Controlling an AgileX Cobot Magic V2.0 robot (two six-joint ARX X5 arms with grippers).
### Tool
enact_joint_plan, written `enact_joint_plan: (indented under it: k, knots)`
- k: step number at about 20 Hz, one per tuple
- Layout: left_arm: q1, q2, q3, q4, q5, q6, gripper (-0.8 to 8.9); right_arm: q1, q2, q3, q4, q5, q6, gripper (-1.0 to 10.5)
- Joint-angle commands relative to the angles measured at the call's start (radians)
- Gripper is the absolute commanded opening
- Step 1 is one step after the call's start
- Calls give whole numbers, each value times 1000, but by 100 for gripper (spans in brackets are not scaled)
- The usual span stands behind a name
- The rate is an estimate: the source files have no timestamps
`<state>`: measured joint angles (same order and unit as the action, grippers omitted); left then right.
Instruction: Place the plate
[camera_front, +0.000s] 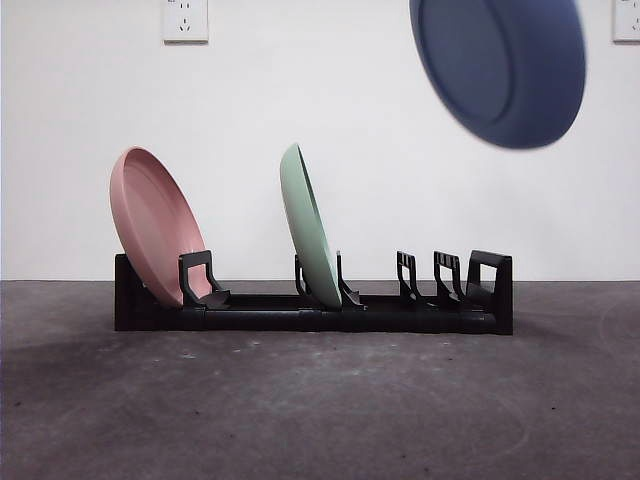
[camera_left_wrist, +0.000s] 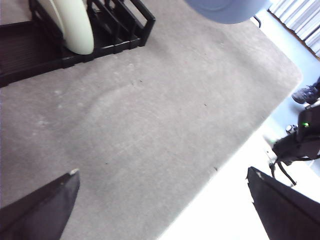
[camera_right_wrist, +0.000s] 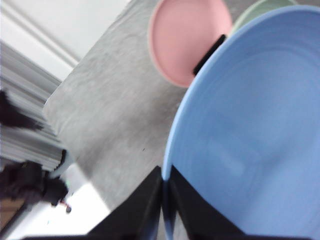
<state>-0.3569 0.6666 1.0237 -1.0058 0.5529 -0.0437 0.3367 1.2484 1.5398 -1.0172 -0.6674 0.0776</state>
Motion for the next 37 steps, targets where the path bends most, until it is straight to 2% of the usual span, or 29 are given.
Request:
enact_joint_plan:
  k: [1, 5, 8, 13, 17, 23, 28, 30, 37]
  knots:
    - [-16, 4, 17, 7, 4, 6, 530, 67, -50, -14, -43, 49, -34, 11]
    - [-41, 4, 17, 7, 4, 6, 530, 250, -133, -124, -76, 215, -22, 11]
    - [-60, 4, 17, 7, 4, 5, 530, 428, -158, -233, -26, 386, 75, 11]
    - [-88, 4, 17, 8, 4, 2, 530, 736, -122, -389, 179, 696, 251, 11]
    - [-105, 4, 17, 10, 4, 2, 530, 885, -2, -407, 217, 837, 290, 11]
    - [-110, 4, 17, 10, 4, 2, 530, 1006, 203, -407, 227, 985, 289, 11]
    - [-110, 4, 17, 10, 4, 2, 530, 1016, 351, -407, 235, 1025, 288, 11]
    - [-110, 4, 17, 11, 4, 2, 530, 1016, 394, -407, 242, 1083, 278, 11]
    - [-110, 4, 17, 12, 4, -1, 530, 1013, 482, -407, 327, 1094, 251, 11]
